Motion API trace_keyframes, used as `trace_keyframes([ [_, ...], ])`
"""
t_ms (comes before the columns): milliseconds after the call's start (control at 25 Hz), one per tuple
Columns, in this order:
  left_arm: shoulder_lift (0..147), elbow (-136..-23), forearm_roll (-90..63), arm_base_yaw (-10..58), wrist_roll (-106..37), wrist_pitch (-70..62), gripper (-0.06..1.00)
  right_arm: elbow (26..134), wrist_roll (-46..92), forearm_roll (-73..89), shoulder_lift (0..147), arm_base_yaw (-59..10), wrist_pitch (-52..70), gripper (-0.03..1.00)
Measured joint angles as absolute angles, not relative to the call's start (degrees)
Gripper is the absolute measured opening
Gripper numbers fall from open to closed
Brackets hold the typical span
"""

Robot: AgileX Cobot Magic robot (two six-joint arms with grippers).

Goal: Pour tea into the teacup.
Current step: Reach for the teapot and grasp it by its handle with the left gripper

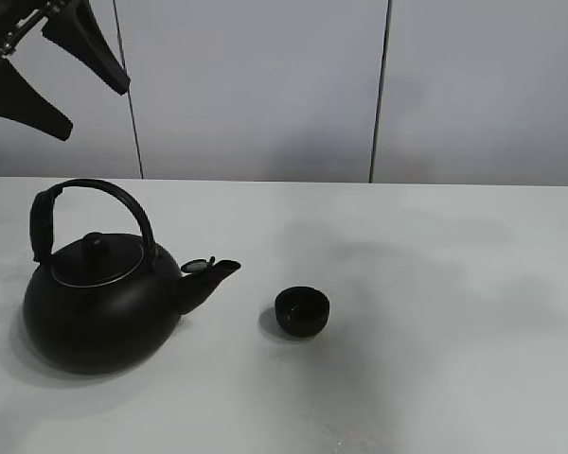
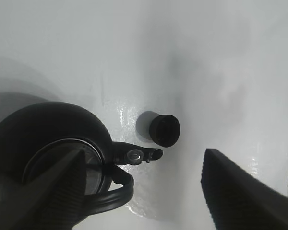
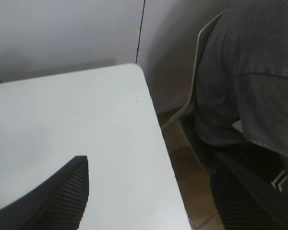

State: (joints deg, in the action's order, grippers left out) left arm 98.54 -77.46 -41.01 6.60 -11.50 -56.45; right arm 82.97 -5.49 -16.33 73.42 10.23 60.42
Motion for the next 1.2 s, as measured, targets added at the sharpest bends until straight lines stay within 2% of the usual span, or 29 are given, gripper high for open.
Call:
trace_keyframes([
  [440,98.5,-77.5,-41.0,6.6,-11.5,-56.4,0.49,83.1,0.0,-10.1,36.5,10.7,66.1,0.49],
  [640,98.5,-77.5,-41.0,6.6,-11.5,-56.4,0.49,83.1,4.6,-4.7,26.3,10.7,72.7,0.49],
  [760,98.5,-77.5,-41.0,6.6,-11.5,-56.4,0.49,82.0,5.4,-2.7,21.9,10.4,72.7,0.49],
  [960,98.5,-77.5,-41.0,6.6,-11.5,-56.3,0.49,71.1,5.6,0.5,13.5,10.4,72.7,0.49],
  [1200,98.5,-77.5,-41.0,6.6,-11.5,-56.3,0.49,50.7,5.7,0.6,4.4,10.4,72.7,0.49],
])
